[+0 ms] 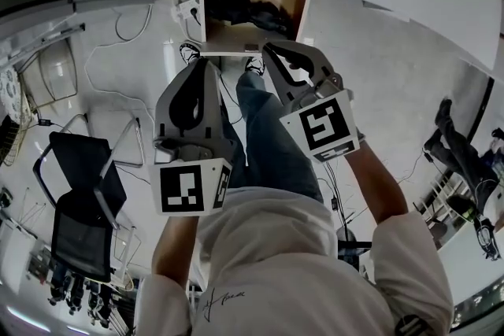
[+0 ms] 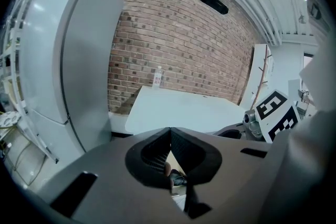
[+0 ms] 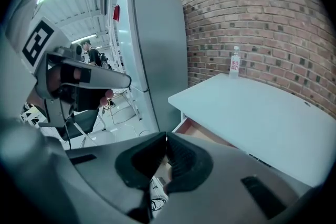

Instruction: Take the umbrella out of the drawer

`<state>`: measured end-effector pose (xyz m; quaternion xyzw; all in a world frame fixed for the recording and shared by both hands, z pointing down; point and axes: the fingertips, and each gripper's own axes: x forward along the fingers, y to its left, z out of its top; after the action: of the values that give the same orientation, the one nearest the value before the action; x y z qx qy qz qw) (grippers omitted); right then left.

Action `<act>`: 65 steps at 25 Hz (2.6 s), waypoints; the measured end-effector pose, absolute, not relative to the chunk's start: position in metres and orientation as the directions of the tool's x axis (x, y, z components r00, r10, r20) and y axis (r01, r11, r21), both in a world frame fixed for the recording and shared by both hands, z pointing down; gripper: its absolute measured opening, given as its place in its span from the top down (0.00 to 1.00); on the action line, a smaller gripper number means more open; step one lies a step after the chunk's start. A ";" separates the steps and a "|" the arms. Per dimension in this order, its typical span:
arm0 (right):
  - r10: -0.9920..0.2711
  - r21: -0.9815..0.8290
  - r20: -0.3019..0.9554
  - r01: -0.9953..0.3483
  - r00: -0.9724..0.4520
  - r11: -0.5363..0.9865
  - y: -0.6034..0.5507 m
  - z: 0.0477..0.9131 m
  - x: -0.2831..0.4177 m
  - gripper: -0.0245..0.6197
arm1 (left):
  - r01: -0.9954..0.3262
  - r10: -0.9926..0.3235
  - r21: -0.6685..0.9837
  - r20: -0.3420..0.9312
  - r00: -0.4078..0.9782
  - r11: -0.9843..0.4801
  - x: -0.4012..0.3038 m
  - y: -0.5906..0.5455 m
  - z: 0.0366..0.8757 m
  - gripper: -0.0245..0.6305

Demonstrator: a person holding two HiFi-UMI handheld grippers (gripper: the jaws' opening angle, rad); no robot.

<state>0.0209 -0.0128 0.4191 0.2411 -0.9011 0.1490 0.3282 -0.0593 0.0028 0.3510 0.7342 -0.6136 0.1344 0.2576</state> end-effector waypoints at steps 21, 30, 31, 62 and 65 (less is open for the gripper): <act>-0.270 -0.093 0.731 -0.484 -0.626 0.870 -0.026 0.510 0.005 0.93 | -0.963 -0.762 0.253 0.603 0.235 -0.096 -0.058 0.006 0.424 0.94; -0.239 -0.076 0.778 -0.464 -0.581 0.882 -0.030 0.552 0.005 0.91 | -0.957 -0.749 0.276 0.615 0.246 -0.088 -0.060 0.004 0.439 0.94; -0.233 -0.074 0.786 -0.461 -0.573 0.884 -0.030 0.557 0.005 0.91 | -0.957 -0.748 0.277 0.616 0.246 -0.086 -0.061 0.004 0.441 0.94; -0.114 0.005 0.935 -0.309 -0.337 0.951 -0.036 0.691 0.003 0.67 | -0.939 -0.728 0.342 0.631 0.267 -0.048 -0.075 0.005 0.475 0.94; -0.117 0.016 0.939 -0.300 -0.323 0.954 -0.039 0.699 0.001 0.67 | -0.935 -0.723 0.350 0.631 0.281 -0.058 -0.072 0.006 0.477 0.94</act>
<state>0.0015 -0.0390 0.6987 0.1290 -0.8095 0.0807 0.5671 -0.0722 0.0064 0.4768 0.7126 -0.5819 0.1451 0.3642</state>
